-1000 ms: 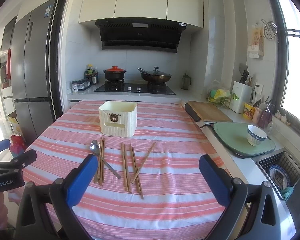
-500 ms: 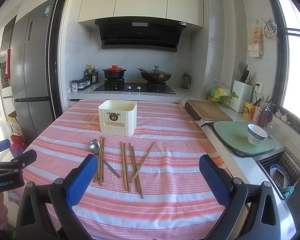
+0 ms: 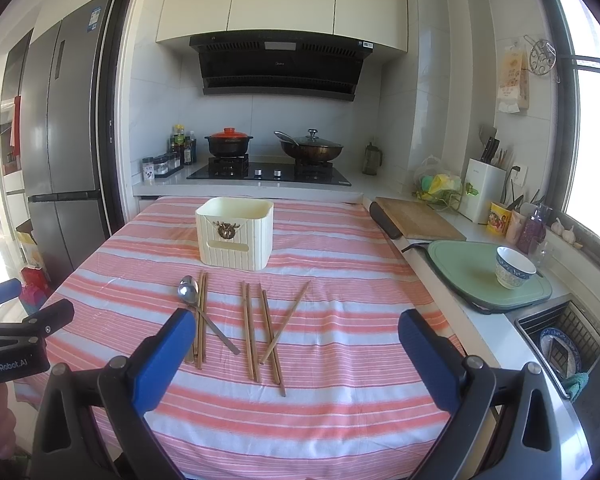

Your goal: Organize utensils

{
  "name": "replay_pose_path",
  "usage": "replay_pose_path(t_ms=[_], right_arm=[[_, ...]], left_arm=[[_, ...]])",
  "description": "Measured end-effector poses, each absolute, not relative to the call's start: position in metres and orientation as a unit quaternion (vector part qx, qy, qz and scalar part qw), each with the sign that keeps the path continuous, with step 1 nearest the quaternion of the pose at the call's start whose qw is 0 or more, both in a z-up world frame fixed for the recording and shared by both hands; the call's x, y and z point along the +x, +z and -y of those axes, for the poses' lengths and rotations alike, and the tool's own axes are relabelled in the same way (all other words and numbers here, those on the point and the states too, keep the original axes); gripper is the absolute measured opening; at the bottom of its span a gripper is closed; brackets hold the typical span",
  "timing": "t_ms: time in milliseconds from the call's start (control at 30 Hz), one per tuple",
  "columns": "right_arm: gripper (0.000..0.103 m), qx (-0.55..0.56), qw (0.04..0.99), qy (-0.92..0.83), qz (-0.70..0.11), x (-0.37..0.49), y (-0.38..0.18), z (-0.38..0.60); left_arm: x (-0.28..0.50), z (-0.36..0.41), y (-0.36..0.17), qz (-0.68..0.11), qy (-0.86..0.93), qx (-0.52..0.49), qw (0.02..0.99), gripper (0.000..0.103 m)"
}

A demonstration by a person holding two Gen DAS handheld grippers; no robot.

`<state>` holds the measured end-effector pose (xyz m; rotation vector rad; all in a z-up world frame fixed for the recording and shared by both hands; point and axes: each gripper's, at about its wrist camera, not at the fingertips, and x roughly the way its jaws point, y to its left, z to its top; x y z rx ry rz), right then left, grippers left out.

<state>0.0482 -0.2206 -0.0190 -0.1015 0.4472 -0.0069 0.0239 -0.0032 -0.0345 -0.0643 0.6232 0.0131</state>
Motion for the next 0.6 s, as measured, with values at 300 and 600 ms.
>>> replay_pose_path(t_ms=[300,600], right_arm=[[0.103,-0.030,0.966,-0.010,-0.257,0.074,-0.043,0.242],[0.103,-0.018,0.954,-0.025,-0.297,0.104,-0.069,0.262]], left_arm=[[0.099,-0.002,-0.092,-0.404,0.004,-0.066,0.912,0.103],[0.199,0.007,-0.156,-0.461,0.052,-0.068,0.883,0.103]])
